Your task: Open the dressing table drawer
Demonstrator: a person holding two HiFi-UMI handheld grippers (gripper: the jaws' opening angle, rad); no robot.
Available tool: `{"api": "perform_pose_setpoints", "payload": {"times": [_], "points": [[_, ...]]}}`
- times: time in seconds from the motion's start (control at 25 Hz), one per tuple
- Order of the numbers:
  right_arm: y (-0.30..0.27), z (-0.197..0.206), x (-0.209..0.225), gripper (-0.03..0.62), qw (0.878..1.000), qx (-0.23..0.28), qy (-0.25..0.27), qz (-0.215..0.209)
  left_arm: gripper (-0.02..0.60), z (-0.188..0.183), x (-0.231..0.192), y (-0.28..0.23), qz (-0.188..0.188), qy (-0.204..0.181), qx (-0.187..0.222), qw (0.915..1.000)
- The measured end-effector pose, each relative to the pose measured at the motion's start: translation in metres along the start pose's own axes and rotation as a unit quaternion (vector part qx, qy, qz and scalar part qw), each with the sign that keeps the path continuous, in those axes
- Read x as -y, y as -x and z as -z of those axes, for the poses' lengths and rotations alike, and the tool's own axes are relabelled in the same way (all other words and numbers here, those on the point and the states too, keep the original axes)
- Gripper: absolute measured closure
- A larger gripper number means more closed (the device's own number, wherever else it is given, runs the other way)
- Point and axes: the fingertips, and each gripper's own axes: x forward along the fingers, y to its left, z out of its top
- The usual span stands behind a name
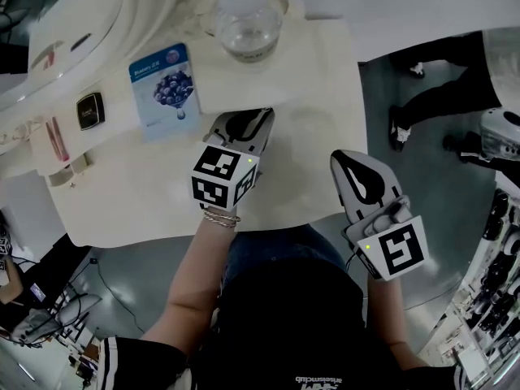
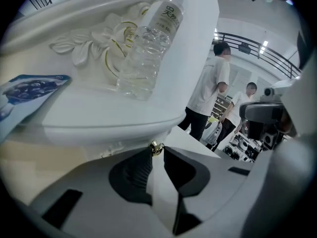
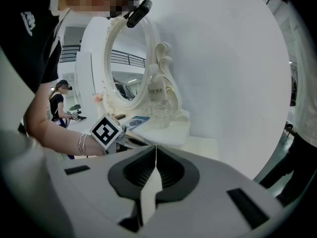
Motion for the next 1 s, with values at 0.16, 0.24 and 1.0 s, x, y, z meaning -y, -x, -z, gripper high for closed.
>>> {"api": "perform_pose_setpoints", "payload": {"times": [0.16,0.24,1.0], "points": [[-0.001,-0.011,-0.005,0.574,1.0,0.011,-0.005,-0.01,0.497,0.002,0.003,0.001,0.004,0.011,-0.004,0.9999],[-0.001,-0.014,-0.007,0.574,1.0,0.013,-0.002,-0.014,0.497,0.003,0.005,0.002,0.005,0.012,-0.006,0.9999],[0.007,-0.008,-0.018,0.574,0.999,0.008,0.023,-0.025,0.497,0.021,0.023,0.013,0.026,0.023,-0.017,0.9993]]}}
